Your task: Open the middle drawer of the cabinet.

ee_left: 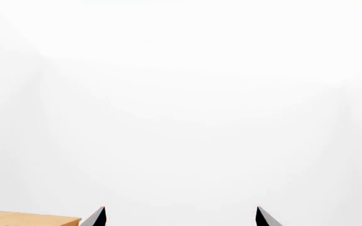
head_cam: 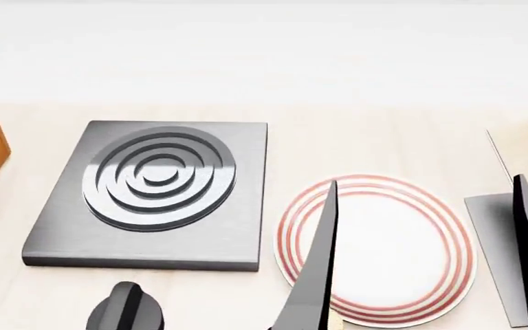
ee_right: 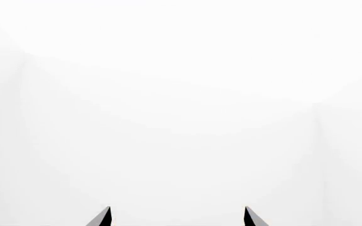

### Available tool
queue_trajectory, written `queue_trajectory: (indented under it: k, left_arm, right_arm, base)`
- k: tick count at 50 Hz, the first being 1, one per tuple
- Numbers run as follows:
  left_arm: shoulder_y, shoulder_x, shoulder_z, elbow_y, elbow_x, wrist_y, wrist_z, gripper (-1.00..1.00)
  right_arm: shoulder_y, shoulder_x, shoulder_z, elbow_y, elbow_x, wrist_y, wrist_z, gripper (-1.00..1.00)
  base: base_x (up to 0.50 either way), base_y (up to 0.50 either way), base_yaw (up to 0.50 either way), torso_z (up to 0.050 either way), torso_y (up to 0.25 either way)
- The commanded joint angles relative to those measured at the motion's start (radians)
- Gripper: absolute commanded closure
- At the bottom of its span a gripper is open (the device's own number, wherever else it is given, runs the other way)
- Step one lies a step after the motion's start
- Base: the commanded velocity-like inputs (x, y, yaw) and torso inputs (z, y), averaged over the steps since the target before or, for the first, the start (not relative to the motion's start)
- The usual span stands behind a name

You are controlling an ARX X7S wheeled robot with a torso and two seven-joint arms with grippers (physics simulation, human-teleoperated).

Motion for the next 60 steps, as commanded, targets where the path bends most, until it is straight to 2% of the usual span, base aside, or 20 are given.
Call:
queue_trajectory:
  k: [1, 5, 11, 17, 21, 26, 31, 43, 55, 60]
  left_arm:
    - [0.036, -0.041, 0.038, -0.092, 0.148, 0.050, 0.037, -1.00]
    - [0.033, -0.094, 0.032, -0.151, 0.133, 0.021, 0.082, -1.00]
    - [-0.007, -0.180, 0.052, -0.246, 0.205, -0.021, 0.128, -1.00]
    - [-0.101, -0.250, 0.144, -0.307, 0.311, -0.129, 0.155, -1.00]
    - [-0.135, -0.293, 0.235, -0.382, 0.442, -0.089, 0.172, -1.00]
    - [-0.162, -0.328, 0.298, -0.442, 0.494, -0.127, 0.217, -1.00]
    - [-0.210, -0.322, 0.354, -0.530, 0.528, -0.188, 0.247, -1.00]
    - [-0.361, -0.293, 0.471, -0.739, 0.632, -0.152, 0.299, -1.00]
    - [-0.462, -0.262, 0.563, -0.936, 0.719, -0.049, 0.312, -1.00]
    - [-0.500, -0.243, 0.623, -1.086, 0.761, 0.052, 0.312, -1.00]
  right_arm:
    - [-0.027, -0.003, 0.025, 0.017, 0.012, -0.001, -0.011, -1.00]
    - [-0.034, 0.002, 0.034, 0.020, 0.015, -0.005, -0.013, -1.00]
    - [-0.047, 0.012, 0.053, 0.026, 0.019, -0.018, -0.019, -1.00]
    - [-0.057, 0.026, 0.069, 0.028, 0.024, -0.029, -0.022, -1.00]
    - [-0.062, 0.034, 0.079, 0.028, 0.027, -0.034, -0.026, -1.00]
    - [-0.072, 0.035, 0.088, 0.038, 0.028, -0.044, -0.034, -1.00]
    - [-0.079, 0.036, 0.095, 0.037, 0.027, -0.046, -0.037, -1.00]
    - [-0.099, 0.031, 0.104, 0.048, 0.026, -0.060, -0.054, -1.00]
    - [-0.114, 0.027, 0.114, 0.060, 0.024, -0.064, -0.064, -1.00]
    - [-0.122, 0.017, 0.115, 0.070, 0.022, -0.068, -0.071, -1.00]
  base:
    - [0.00, 0.00, 0.00, 0.000, 0.000]
    - [0.00, 0.00, 0.00, 0.000, 0.000]
    - [0.00, 0.00, 0.00, 0.000, 0.000]
    - [0.00, 0.00, 0.00, 0.000, 0.000]
    - [0.00, 0.00, 0.00, 0.000, 0.000]
    - [0.00, 0.00, 0.00, 0.000, 0.000]
    - [0.00, 0.00, 0.00, 0.000, 0.000]
    - [0.00, 0.00, 0.00, 0.000, 0.000]
    - [0.00, 0.00, 0.00, 0.000, 0.000]
    - [0.00, 0.00, 0.00, 0.000, 0.000]
